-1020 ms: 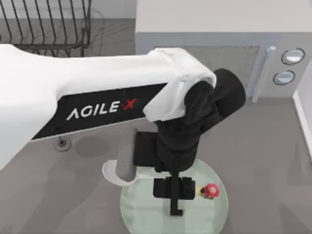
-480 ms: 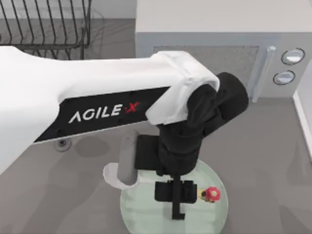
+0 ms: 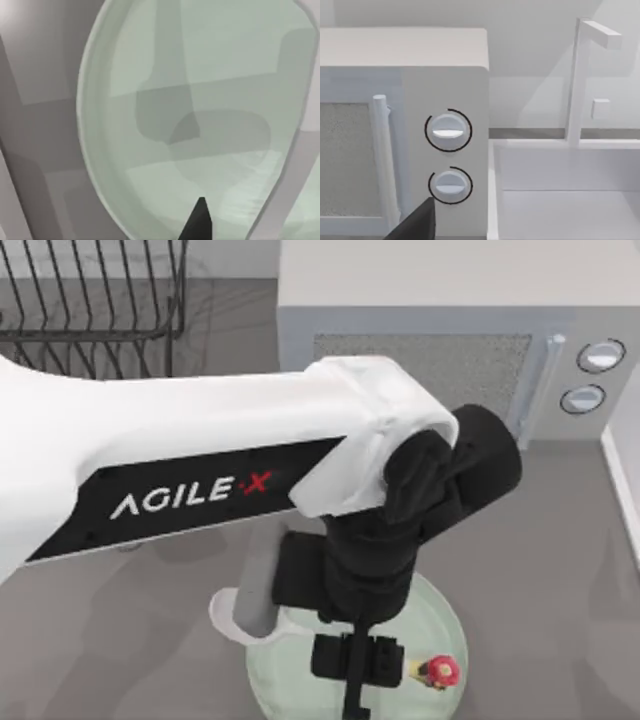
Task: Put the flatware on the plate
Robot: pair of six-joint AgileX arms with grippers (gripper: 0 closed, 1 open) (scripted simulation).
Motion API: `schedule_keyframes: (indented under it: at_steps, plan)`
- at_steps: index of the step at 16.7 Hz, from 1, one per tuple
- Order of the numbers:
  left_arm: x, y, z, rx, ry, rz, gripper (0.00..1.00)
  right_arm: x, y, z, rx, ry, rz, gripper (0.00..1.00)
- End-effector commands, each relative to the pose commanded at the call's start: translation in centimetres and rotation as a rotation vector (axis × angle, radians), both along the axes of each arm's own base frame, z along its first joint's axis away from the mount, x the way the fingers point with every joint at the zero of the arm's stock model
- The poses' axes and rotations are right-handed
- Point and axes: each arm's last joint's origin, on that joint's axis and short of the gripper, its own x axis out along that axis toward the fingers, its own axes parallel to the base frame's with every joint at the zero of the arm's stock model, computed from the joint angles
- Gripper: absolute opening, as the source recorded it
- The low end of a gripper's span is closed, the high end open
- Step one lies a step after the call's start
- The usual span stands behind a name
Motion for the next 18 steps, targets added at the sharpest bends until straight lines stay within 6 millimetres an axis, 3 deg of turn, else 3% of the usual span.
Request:
schedule_keyframes:
  at_steps: [5,10,18]
  plan:
    - [-1.3,-0.2,0.9,-0.023,0.005,-0.046,0.0,0.0,0.0,0.0,0.0,0.0,0.0,1.0]
    - [-1.2,-0.6,1.1,-0.058,-0.019,-0.033,0.0,0.0,0.0,0.0,0.0,0.0,0.0,1.0]
    - [1.3,-0.8,-1.7,-0.061,-0.065,0.058,0.0,0.0,0.0,0.0,0.0,0.0,0.0,1.0]
